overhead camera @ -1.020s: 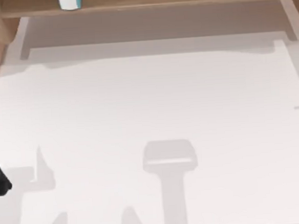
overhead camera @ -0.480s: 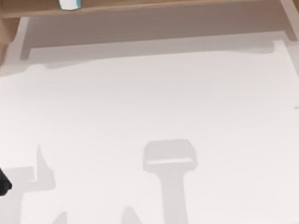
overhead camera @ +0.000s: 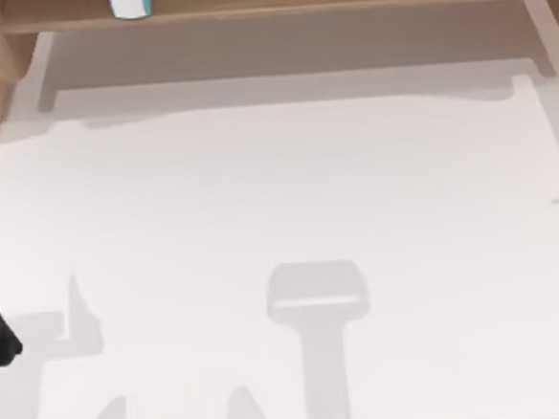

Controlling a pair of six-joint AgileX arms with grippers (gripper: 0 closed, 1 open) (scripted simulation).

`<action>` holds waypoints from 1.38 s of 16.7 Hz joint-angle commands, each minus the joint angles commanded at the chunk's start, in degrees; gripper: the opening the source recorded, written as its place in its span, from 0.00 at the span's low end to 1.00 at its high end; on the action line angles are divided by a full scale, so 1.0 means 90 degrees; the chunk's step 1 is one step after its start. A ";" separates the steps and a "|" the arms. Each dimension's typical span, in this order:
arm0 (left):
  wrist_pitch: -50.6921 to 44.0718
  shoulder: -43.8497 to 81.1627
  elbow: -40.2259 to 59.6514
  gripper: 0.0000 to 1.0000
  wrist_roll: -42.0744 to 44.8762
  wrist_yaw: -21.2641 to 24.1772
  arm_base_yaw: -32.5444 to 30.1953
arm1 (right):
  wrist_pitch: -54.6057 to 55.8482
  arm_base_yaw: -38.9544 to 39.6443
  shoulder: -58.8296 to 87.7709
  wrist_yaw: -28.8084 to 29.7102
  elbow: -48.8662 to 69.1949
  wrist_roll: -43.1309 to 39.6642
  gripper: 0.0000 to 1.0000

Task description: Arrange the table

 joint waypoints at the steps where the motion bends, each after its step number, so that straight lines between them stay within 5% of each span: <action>1: 0.0000 0.0000 0.0000 1.00 0.0000 0.0000 0.0000 | 0.0011 0.0000 0.0008 0.0000 -0.0012 -0.0001 0.00; 15: 0.0000 0.0000 0.0000 1.00 0.0000 0.0000 0.0000 | -0.0004 -0.0002 0.0416 0.0043 -0.0394 0.0002 0.00; 23: 0.0000 0.0000 0.0000 1.00 0.0000 0.0000 0.0000 | -0.0004 -0.0002 0.0416 0.0043 -0.0394 0.0002 0.60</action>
